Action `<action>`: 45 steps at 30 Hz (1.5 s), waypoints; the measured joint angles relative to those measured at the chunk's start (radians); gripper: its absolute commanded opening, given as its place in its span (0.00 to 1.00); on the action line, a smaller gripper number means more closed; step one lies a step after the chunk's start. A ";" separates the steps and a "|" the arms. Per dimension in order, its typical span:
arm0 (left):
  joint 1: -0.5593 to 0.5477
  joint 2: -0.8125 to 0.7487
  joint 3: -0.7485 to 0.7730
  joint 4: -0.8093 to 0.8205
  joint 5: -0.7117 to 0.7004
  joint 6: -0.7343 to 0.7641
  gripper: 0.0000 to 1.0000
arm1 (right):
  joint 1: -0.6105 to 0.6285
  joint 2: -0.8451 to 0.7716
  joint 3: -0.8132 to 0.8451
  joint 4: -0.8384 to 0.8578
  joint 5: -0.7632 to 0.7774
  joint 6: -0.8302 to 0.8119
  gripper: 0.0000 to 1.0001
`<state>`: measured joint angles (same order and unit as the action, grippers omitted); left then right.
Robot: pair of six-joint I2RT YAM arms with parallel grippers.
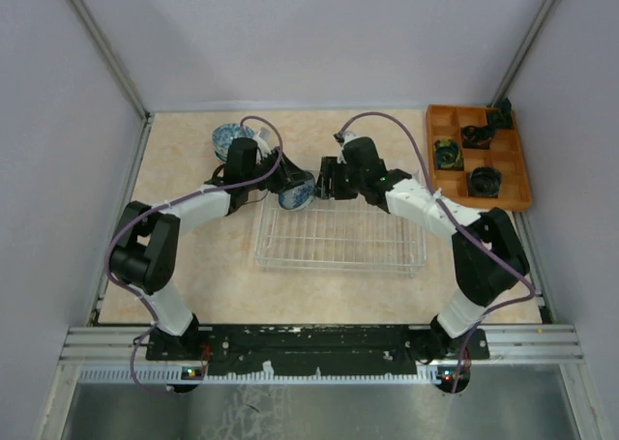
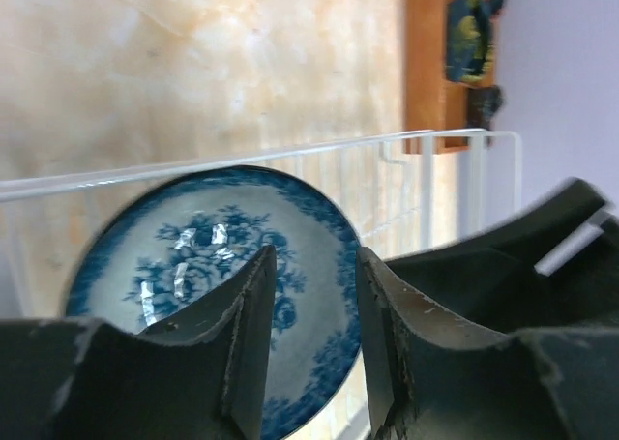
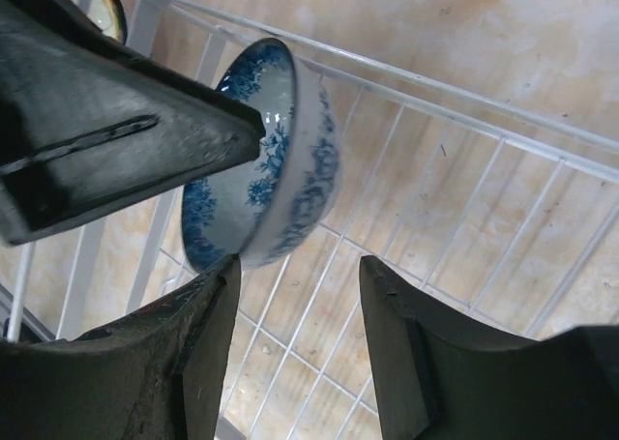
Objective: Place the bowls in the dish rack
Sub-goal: Adjust the bowl in the dish rack.
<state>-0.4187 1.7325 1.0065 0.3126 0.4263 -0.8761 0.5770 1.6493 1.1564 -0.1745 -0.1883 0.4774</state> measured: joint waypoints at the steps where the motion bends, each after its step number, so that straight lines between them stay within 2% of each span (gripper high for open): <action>1: -0.009 0.000 0.023 -0.051 -0.019 0.023 0.45 | 0.000 -0.016 -0.005 -0.001 0.008 0.003 0.54; 7: -0.072 0.000 0.152 -0.301 -0.154 0.138 0.45 | 0.001 -0.128 -0.024 -0.025 0.037 0.007 0.55; 14: -0.134 -0.022 0.184 -0.454 -0.260 0.207 0.47 | 0.001 -0.147 -0.023 -0.065 0.055 0.002 0.55; 21: -0.128 -0.187 0.178 -0.510 -0.330 0.238 0.55 | 0.007 -0.106 0.006 -0.109 0.064 -0.009 0.55; 26: -0.124 -0.348 0.175 -0.512 -0.379 0.257 0.58 | 0.070 -0.067 0.111 -0.163 0.112 -0.037 0.56; 31: -0.099 -0.449 0.119 -0.522 -0.404 0.270 0.60 | 0.156 0.052 0.281 -0.219 0.185 -0.074 0.56; 37: -0.052 -0.550 0.015 -0.582 -0.417 0.275 0.63 | 0.233 0.182 0.365 -0.307 0.307 -0.093 0.55; 41: -0.025 -0.609 0.004 -0.609 -0.416 0.284 0.63 | 0.262 0.277 0.414 -0.365 0.381 -0.094 0.47; 45: 0.000 -0.650 -0.005 -0.609 -0.411 0.295 0.63 | 0.267 0.335 0.460 -0.397 0.419 -0.098 0.25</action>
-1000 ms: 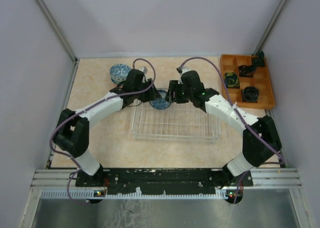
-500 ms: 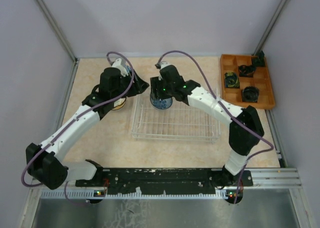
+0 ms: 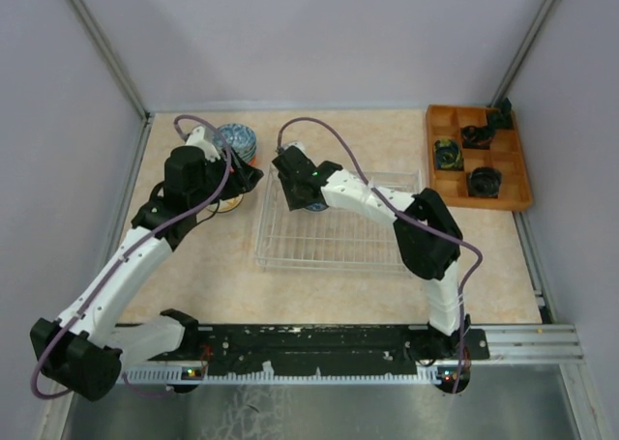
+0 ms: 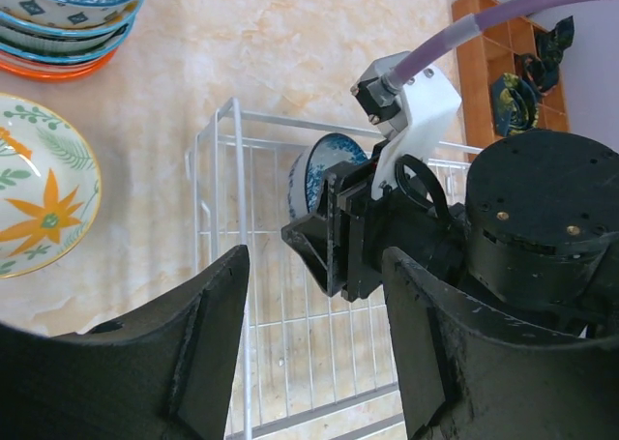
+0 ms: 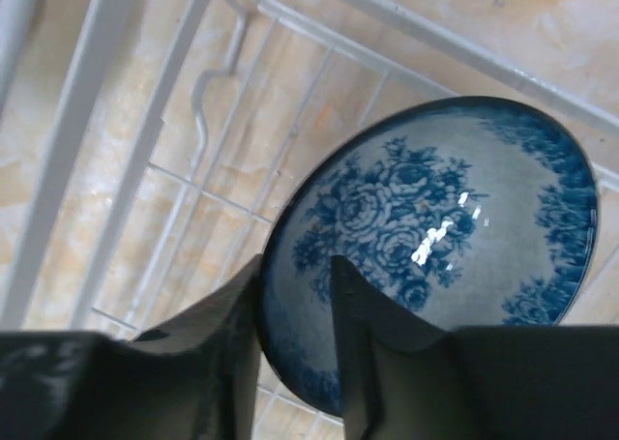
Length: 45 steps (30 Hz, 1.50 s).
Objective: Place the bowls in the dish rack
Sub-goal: Adjust the bowl in the dish rack.
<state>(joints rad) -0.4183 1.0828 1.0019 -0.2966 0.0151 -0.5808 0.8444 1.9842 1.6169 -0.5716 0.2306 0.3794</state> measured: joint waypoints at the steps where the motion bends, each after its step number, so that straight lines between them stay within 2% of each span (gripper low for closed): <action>1: 0.004 -0.004 -0.005 0.000 0.002 0.001 0.64 | 0.001 0.011 0.009 0.001 0.005 0.000 0.20; 4: 0.018 -0.007 -0.025 0.000 0.013 0.003 0.64 | 0.006 0.016 0.018 0.002 0.019 0.003 0.02; 5: 0.021 -0.007 -0.034 0.000 0.017 0.003 0.63 | 0.009 0.016 0.022 0.005 0.032 0.000 0.00; 12: 0.034 -0.006 -0.070 0.003 0.051 0.003 0.63 | 0.011 -0.003 0.021 0.010 0.028 0.018 0.00; 17: 0.040 -0.010 -0.089 0.013 0.064 0.003 0.63 | 0.010 -0.127 -0.117 0.107 -0.047 0.060 0.00; 23: 0.047 -0.017 -0.100 0.013 0.071 0.003 0.63 | -0.039 -0.334 -0.350 0.371 -0.213 0.139 0.00; 27: 0.049 -0.019 -0.102 0.013 0.076 0.003 0.63 | -0.092 -0.392 -0.465 0.552 -0.321 0.201 0.00; 38: 0.050 -0.014 -0.109 0.027 0.083 0.006 0.63 | -0.140 -0.317 -0.628 1.089 -0.582 0.410 0.00; 45: 0.051 0.005 -0.109 0.027 0.085 0.010 0.63 | -0.147 -0.214 -0.685 1.296 -0.628 0.504 0.00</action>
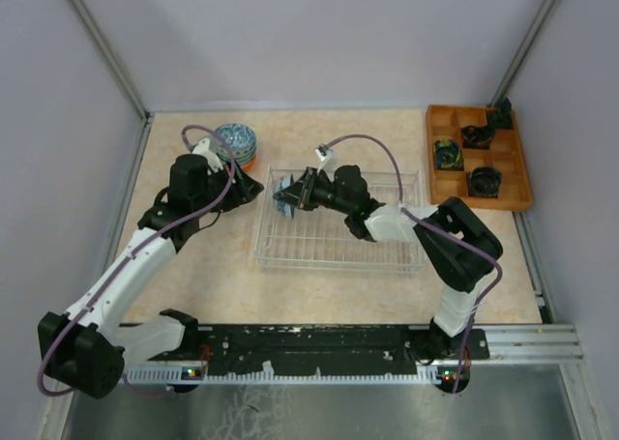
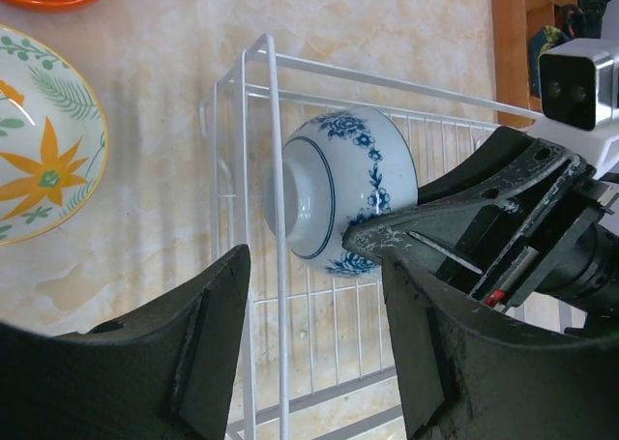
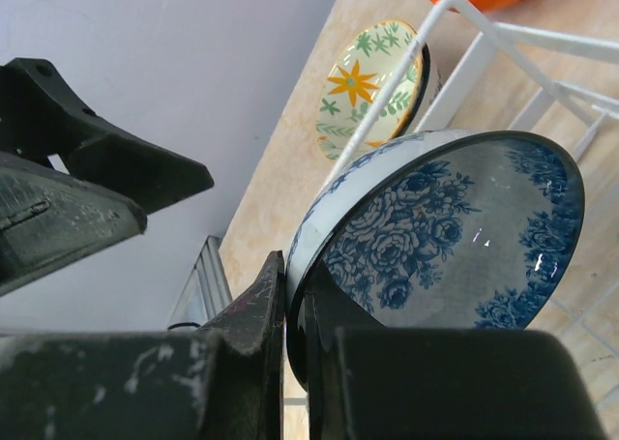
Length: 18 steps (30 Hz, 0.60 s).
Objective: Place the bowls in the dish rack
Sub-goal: Adjust the bowl in the dish rack.
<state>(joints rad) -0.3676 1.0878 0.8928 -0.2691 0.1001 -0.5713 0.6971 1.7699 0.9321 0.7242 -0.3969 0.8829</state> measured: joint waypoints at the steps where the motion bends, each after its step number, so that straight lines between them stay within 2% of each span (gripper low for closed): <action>1: 0.000 0.002 0.000 0.000 0.001 0.001 0.63 | -0.002 0.006 -0.014 0.026 -0.002 0.011 0.00; 10: 0.004 0.028 0.000 0.000 0.006 0.012 0.62 | -0.042 0.080 -0.076 0.237 -0.020 0.099 0.00; 18: 0.004 0.044 0.000 0.000 0.008 0.016 0.62 | -0.060 0.138 -0.076 0.342 -0.016 0.140 0.00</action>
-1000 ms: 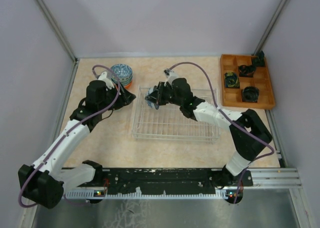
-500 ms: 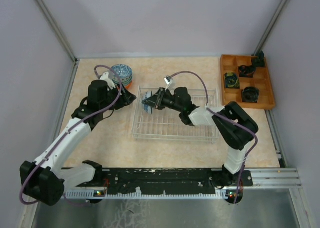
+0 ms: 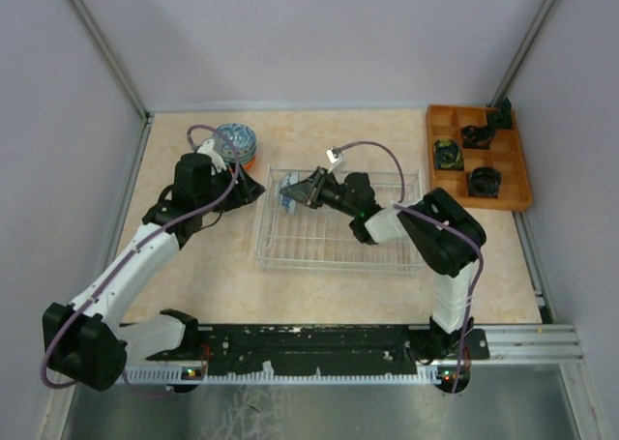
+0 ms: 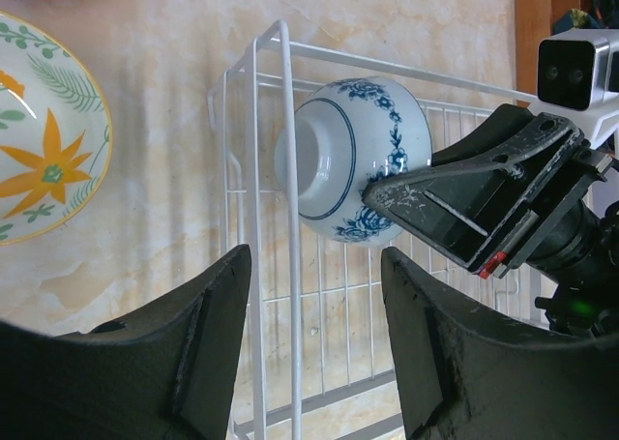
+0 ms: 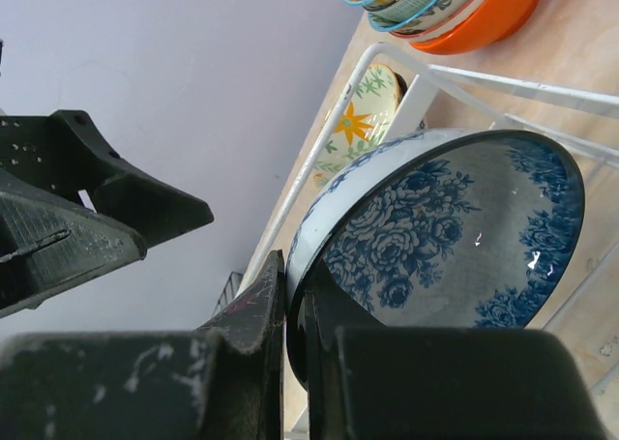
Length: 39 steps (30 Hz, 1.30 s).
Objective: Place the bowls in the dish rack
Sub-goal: Adjust the bowl in the dish rack.
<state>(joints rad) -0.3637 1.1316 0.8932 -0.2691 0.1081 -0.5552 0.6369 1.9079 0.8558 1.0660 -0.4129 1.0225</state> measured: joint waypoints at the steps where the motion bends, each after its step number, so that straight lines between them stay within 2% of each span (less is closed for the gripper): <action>1: 0.000 0.000 0.000 0.000 0.000 0.001 0.62 | -0.003 0.007 0.000 0.013 0.001 0.006 0.00; 4: 0.000 0.002 0.004 0.000 0.001 0.003 0.62 | -0.013 0.024 -0.012 0.061 0.005 0.029 0.07; 6: 0.000 0.002 0.008 0.001 0.001 0.003 0.62 | -0.024 0.038 -0.025 0.104 0.013 0.046 0.22; 7: 0.000 0.002 0.008 0.001 0.001 0.003 0.62 | -0.031 0.044 -0.033 0.126 0.019 0.055 0.26; 13: 0.000 0.005 0.008 0.001 0.005 0.003 0.62 | -0.043 0.048 -0.080 0.155 0.034 0.079 0.46; 18: 0.000 0.005 0.008 0.001 0.009 0.003 0.62 | -0.043 0.048 -0.091 0.147 0.037 0.081 0.53; 23: 0.000 0.005 0.008 0.001 0.010 0.003 0.62 | -0.043 0.044 -0.091 0.123 0.042 0.069 0.51; 26: 0.000 0.005 0.008 0.001 0.013 0.003 0.62 | -0.042 0.029 -0.091 0.096 0.046 0.052 0.41; 30: 0.000 0.005 0.008 0.001 0.016 0.003 0.62 | -0.041 -0.008 -0.092 0.051 0.051 0.026 0.35; 34: 0.000 0.005 0.008 0.002 0.016 0.003 0.62 | -0.040 -0.043 -0.097 -0.001 0.070 0.000 0.22; 39: 0.000 0.005 0.008 0.007 0.017 0.003 0.61 | -0.039 -0.091 -0.097 -0.077 0.088 -0.036 0.22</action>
<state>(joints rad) -0.3637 1.1366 0.9016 -0.2623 0.1253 -0.5522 0.5983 1.8168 0.7586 0.9894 -0.3248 0.9863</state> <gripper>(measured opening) 0.616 0.221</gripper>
